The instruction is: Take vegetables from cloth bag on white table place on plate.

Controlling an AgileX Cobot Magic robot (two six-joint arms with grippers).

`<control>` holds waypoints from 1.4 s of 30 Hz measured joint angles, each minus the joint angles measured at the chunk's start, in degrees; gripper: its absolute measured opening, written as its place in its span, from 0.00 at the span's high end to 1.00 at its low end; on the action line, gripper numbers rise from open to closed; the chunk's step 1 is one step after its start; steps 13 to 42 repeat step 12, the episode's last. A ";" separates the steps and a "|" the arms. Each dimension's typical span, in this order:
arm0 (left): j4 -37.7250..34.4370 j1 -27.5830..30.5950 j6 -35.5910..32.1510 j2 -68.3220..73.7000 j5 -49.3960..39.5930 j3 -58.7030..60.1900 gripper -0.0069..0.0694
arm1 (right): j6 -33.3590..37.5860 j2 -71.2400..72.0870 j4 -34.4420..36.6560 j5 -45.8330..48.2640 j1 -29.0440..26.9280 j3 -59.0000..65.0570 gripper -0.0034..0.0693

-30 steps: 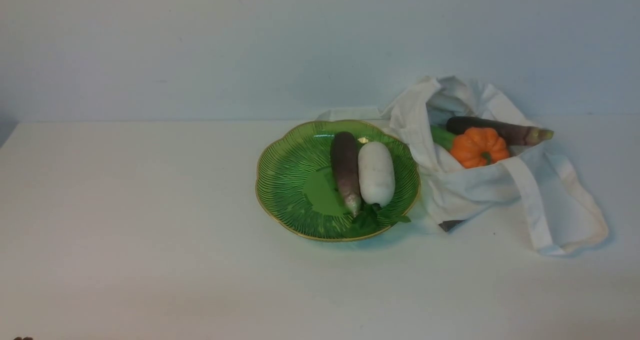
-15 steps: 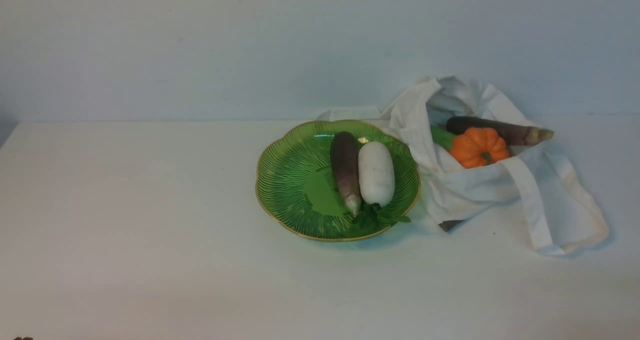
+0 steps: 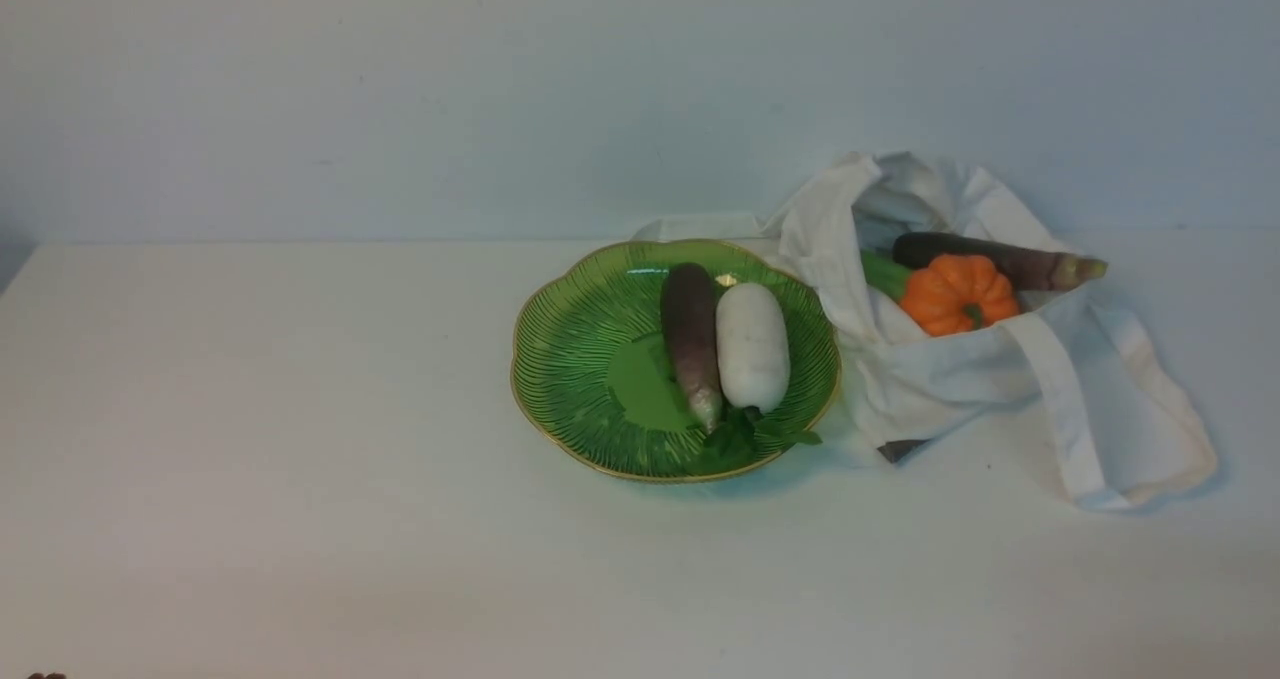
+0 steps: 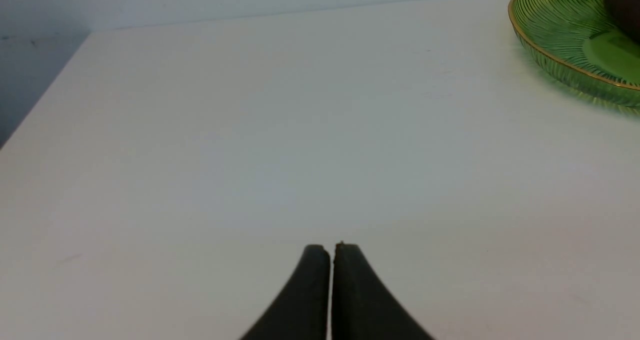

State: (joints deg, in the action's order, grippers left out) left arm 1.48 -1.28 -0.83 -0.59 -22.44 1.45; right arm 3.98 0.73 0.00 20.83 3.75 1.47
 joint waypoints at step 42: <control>0.00 0.00 0.00 0.00 0.00 0.00 0.92 | 0.23 0.00 0.00 0.00 0.00 0.00 0.97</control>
